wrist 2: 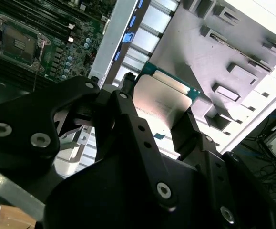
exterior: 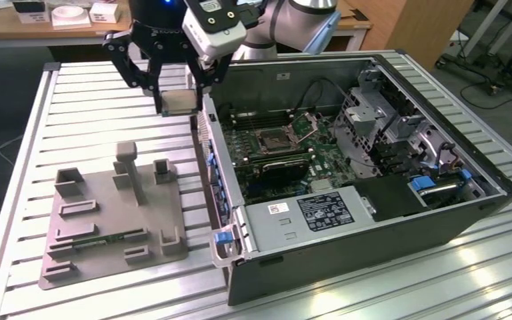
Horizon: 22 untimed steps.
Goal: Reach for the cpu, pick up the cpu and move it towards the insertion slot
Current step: 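Pick up the cpu and move it towards the insertion slot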
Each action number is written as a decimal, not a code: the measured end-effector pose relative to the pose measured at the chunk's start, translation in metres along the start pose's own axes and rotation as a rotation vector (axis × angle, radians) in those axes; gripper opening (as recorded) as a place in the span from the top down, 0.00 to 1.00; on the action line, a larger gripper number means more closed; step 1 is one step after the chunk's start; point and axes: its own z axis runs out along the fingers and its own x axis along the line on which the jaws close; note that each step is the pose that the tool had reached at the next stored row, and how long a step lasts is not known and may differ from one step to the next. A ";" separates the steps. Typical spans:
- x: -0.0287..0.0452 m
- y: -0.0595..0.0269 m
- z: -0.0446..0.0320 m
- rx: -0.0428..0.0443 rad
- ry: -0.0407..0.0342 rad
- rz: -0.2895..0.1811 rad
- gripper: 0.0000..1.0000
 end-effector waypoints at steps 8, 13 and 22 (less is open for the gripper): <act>-0.0076 0.0004 0.0001 0.0001 -0.0001 0.002 0.45; -0.0124 0.0007 0.0003 0.0001 -0.0002 0.003 0.45; -0.0220 0.0013 0.0005 0.0001 -0.0003 0.006 0.45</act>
